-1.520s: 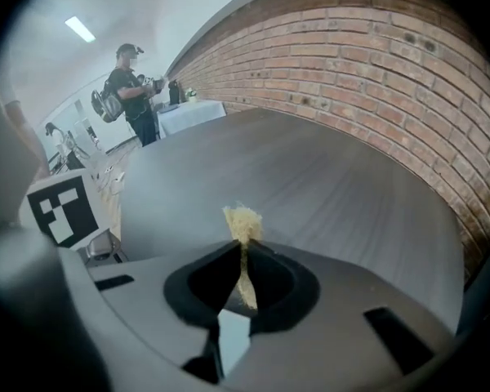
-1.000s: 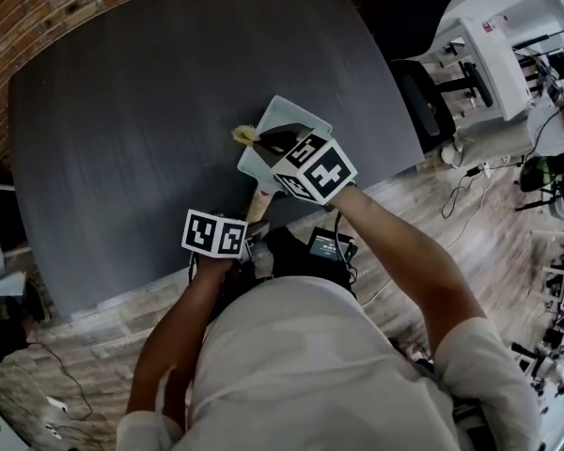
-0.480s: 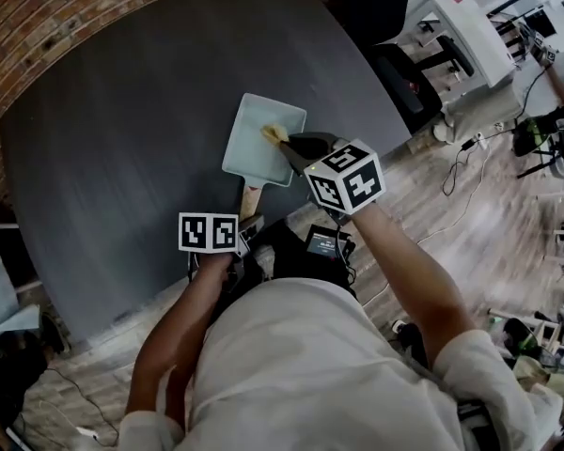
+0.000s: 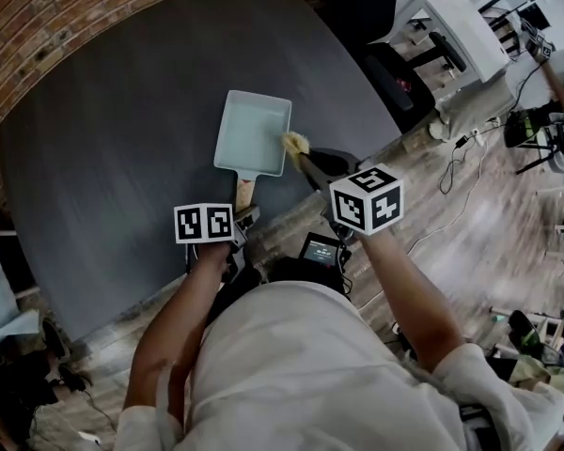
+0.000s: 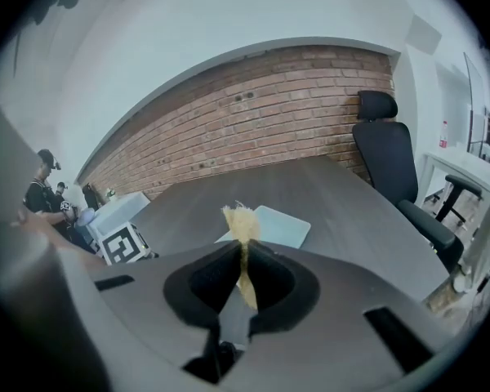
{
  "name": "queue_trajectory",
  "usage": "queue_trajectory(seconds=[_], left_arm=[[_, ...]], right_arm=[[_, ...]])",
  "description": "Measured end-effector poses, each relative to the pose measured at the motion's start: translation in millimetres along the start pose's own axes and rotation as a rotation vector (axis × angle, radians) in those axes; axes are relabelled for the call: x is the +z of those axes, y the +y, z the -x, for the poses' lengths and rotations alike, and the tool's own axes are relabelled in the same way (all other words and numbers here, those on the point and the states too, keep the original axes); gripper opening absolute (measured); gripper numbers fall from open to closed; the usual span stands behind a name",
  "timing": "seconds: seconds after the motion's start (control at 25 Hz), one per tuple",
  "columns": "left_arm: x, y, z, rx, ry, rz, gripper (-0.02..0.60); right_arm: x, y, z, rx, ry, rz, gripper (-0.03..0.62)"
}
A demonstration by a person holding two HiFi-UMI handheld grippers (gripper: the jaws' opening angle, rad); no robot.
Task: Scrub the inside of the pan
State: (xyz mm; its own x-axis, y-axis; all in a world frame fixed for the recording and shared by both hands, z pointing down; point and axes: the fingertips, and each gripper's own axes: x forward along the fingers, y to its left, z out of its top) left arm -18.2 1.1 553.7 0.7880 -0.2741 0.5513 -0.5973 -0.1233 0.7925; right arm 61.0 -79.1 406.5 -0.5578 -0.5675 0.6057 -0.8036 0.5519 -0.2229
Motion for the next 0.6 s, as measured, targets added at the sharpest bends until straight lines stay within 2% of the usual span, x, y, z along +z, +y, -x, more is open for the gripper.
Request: queue_trajectory(seconds=[0.32,0.48,0.6], left_arm=[[25.3,-7.1,-19.4,0.044,-0.078,0.024,0.087],[31.1,-13.4,-22.7,0.054,-0.121,-0.011,0.176],[31.9,-14.1,-16.1,0.067,-0.171,-0.040,0.219]], right_arm=[[-29.3,-24.2,40.8,0.018,0.019,-0.035,0.035],[-47.7,-41.4,65.7,0.020,0.023,-0.059,0.035],[-62.5,-51.7,83.1,0.025,0.023,-0.073,0.035]])
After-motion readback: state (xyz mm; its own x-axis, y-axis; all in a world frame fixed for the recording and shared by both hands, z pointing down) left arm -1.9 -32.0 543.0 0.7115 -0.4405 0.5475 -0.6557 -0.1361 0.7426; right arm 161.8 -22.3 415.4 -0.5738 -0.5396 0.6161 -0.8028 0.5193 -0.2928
